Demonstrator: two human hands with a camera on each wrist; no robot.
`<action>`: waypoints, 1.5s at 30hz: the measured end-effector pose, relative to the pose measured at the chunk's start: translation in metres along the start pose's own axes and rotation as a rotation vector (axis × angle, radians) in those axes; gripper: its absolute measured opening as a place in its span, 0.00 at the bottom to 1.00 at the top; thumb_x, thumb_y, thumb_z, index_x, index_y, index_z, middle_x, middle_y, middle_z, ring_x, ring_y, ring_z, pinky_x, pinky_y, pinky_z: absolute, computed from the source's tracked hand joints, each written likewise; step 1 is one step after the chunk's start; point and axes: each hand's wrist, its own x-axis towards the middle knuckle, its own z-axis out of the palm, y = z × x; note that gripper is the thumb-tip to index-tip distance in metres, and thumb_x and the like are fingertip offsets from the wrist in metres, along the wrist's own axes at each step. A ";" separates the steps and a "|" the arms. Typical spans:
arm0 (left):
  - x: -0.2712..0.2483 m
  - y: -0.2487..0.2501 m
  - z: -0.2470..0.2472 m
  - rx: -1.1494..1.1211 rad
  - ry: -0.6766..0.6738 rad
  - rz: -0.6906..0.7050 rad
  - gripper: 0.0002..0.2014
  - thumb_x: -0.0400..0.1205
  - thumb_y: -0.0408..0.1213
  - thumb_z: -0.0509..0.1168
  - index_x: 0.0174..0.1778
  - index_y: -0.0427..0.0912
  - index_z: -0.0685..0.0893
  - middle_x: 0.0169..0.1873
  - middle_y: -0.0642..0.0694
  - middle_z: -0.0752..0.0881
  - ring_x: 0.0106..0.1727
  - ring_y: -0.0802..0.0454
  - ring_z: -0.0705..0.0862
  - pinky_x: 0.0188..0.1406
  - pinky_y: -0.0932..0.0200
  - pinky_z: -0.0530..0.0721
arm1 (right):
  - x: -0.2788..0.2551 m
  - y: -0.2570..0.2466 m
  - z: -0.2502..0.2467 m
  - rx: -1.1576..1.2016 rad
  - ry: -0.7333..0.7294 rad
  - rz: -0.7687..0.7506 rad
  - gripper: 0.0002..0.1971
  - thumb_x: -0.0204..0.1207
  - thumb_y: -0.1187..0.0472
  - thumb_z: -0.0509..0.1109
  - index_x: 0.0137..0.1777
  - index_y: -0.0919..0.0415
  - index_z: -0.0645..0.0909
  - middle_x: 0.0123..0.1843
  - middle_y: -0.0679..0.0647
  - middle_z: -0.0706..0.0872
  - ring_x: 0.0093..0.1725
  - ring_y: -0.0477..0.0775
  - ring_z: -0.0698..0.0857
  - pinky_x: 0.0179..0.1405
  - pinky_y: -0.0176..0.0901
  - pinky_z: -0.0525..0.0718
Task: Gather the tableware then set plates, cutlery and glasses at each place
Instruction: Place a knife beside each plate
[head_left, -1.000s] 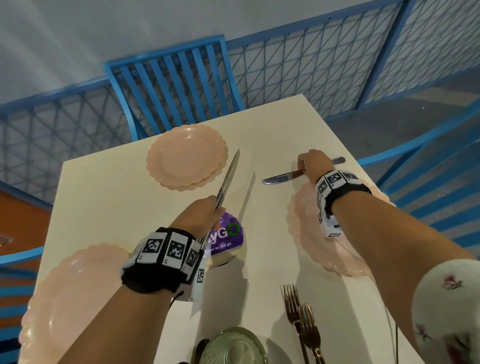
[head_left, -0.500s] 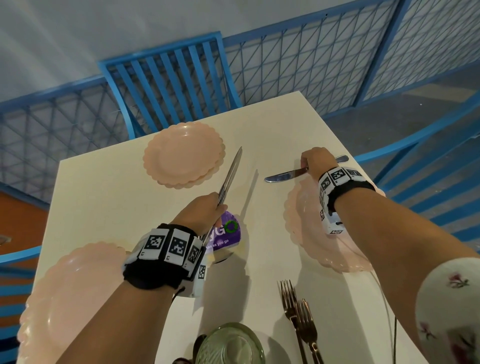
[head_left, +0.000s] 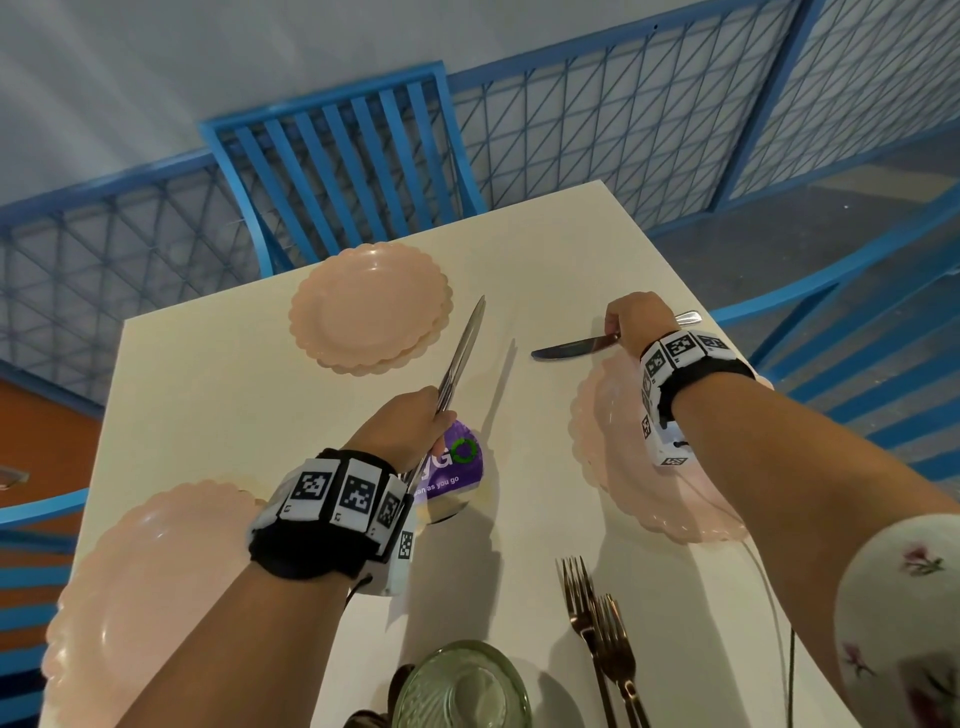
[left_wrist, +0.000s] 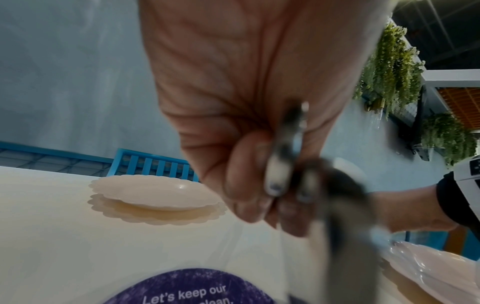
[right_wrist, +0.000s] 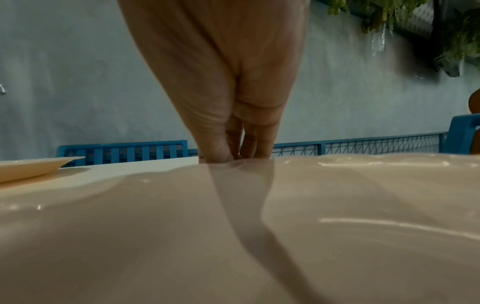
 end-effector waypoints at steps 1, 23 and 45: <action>0.000 0.000 0.000 -0.003 -0.001 0.000 0.16 0.87 0.38 0.52 0.32 0.46 0.66 0.28 0.51 0.79 0.30 0.57 0.74 0.31 0.65 0.69 | 0.001 0.000 0.000 0.000 -0.006 0.001 0.13 0.79 0.70 0.63 0.60 0.65 0.84 0.64 0.62 0.83 0.64 0.61 0.81 0.67 0.48 0.79; 0.001 -0.002 0.004 -0.016 -0.001 -0.007 0.15 0.87 0.39 0.52 0.32 0.47 0.65 0.28 0.52 0.76 0.30 0.59 0.73 0.29 0.66 0.67 | 0.010 0.003 -0.001 0.000 -0.023 0.060 0.12 0.78 0.69 0.64 0.58 0.68 0.85 0.60 0.63 0.86 0.61 0.61 0.83 0.62 0.47 0.81; 0.001 -0.009 0.010 -0.034 -0.011 0.016 0.15 0.87 0.40 0.52 0.32 0.48 0.66 0.27 0.51 0.78 0.30 0.59 0.75 0.30 0.65 0.69 | 0.011 0.007 0.005 0.027 0.033 0.045 0.12 0.78 0.71 0.65 0.58 0.67 0.85 0.62 0.63 0.85 0.62 0.61 0.82 0.65 0.48 0.80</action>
